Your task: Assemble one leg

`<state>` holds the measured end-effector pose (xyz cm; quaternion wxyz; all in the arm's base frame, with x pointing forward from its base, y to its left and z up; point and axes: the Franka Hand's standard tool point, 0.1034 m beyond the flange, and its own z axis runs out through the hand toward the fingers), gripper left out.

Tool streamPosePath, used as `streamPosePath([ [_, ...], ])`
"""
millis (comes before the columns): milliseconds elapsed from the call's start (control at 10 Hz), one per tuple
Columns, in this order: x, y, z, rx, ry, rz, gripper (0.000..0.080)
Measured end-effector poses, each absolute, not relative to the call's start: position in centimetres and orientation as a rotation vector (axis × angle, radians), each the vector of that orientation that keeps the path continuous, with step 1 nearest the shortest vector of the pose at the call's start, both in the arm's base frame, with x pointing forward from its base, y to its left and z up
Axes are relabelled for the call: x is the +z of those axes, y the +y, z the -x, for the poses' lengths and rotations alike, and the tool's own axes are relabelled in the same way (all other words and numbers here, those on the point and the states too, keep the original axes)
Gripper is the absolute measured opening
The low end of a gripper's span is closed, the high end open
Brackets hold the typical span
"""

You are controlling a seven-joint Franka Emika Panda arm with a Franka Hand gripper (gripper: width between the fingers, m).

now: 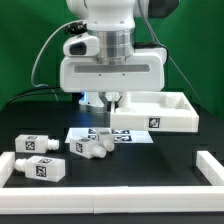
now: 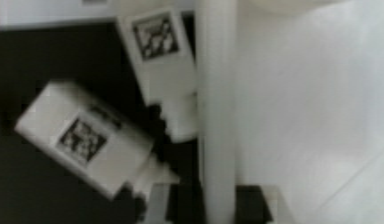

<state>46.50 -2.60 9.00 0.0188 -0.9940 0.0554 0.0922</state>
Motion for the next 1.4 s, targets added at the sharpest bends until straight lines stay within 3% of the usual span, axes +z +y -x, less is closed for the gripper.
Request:
streamPosePath([
  [500, 8.6, -2.0, -46.1, 0.307, 0.160, 3.087, 0.0054],
  [900, 7.8, -3.3, -51.5, 0.302, 0.129, 3.118, 0.0054],
  [1400, 7.4, -3.5, -51.5, 0.310, 0.097, 3.116, 0.0054],
])
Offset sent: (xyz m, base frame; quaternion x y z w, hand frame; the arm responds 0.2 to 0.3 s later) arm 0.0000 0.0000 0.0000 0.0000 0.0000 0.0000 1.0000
